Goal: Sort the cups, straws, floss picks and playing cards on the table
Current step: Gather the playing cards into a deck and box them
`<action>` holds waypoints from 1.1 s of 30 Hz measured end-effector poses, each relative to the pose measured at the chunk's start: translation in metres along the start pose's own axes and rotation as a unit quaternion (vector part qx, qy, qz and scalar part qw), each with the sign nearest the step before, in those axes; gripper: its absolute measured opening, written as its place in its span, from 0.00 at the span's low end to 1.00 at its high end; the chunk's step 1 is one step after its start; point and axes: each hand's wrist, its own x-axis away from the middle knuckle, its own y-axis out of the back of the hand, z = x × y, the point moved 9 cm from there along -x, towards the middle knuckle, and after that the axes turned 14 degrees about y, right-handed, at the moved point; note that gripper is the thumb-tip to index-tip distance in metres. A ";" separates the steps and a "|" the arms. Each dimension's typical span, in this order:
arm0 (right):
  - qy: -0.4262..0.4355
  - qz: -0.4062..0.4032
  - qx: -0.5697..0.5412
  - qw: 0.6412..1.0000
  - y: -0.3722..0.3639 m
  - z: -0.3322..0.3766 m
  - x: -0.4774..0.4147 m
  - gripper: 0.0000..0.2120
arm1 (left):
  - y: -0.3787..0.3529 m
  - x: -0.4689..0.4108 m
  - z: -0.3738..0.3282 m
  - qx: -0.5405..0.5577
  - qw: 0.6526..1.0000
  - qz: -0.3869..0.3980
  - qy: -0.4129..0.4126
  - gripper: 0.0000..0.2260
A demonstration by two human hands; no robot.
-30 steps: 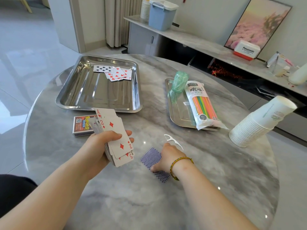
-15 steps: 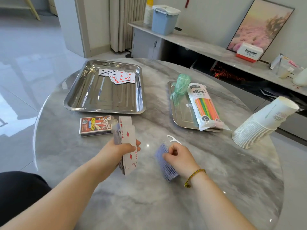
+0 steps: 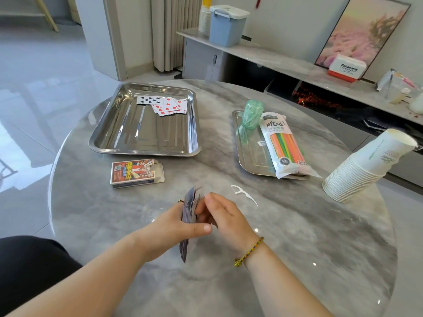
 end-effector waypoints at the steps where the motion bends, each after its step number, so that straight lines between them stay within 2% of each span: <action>1: 0.014 -0.021 0.006 1.000 0.004 0.002 0.000 0.11 | 0.002 -0.001 0.000 -0.008 1.000 -0.023 0.001 0.24; 4: 0.115 -0.138 0.090 0.980 0.030 0.019 0.001 0.09 | 0.018 -0.003 -0.004 -0.104 0.980 -0.165 -0.026 0.29; 5: 0.146 -0.147 0.130 0.970 0.032 0.026 0.001 0.11 | 0.020 -0.003 -0.006 -0.120 0.973 -0.193 -0.038 0.29; 8: 0.197 -0.081 0.215 0.953 0.017 0.029 -0.001 0.15 | 0.019 -0.005 -0.011 -0.138 0.960 -0.232 -0.071 0.26; 9: 0.212 -0.060 0.237 0.946 0.013 0.029 0.000 0.19 | 0.018 -0.006 -0.013 -0.141 0.957 -0.238 -0.082 0.25; 11: 0.225 -0.033 0.270 0.936 0.009 0.022 0.003 0.28 | 0.018 -0.008 -0.011 -0.152 0.956 -0.237 -0.081 0.25; 12: 0.227 -0.024 0.286 0.931 0.008 0.018 0.005 0.30 | 0.017 -0.009 -0.008 -0.159 0.958 -0.229 -0.071 0.27; 15: 0.220 -0.004 0.295 0.930 0.008 0.007 0.011 0.26 | 0.017 -0.011 0.001 -0.194 0.962 -0.191 -0.027 0.31; 19: 0.222 0.018 0.292 0.930 0.003 0.006 0.010 0.30 | 0.017 -0.008 -0.006 -0.242 0.950 -0.198 -0.009 0.22; 23: 0.252 0.020 0.311 0.916 -0.001 0.018 0.009 0.26 | 0.014 -0.006 -0.012 -0.261 0.944 -0.203 -0.019 0.22; 25: 0.262 0.043 0.344 0.901 -0.005 0.019 0.009 0.29 | 0.013 -0.010 -0.006 -0.288 0.940 -0.182 -0.014 0.22; 28: 0.257 0.087 0.385 0.882 -0.009 0.017 0.009 0.32 | 0.011 -0.014 0.001 -0.323 0.933 -0.157 -0.003 0.33; 29: 0.261 0.095 0.395 0.876 -0.009 0.017 0.009 0.31 | 0.013 -0.014 0.002 -0.324 0.933 -0.154 0.006 0.33; 32: 0.278 0.105 0.414 0.860 -0.004 0.020 0.012 0.27 | 0.016 -0.011 -0.001 -0.312 0.935 -0.170 0.013 0.22; 33: 0.282 0.109 0.419 0.856 -0.003 0.021 0.014 0.26 | 0.016 -0.010 -0.003 -0.307 0.936 -0.171 0.008 0.23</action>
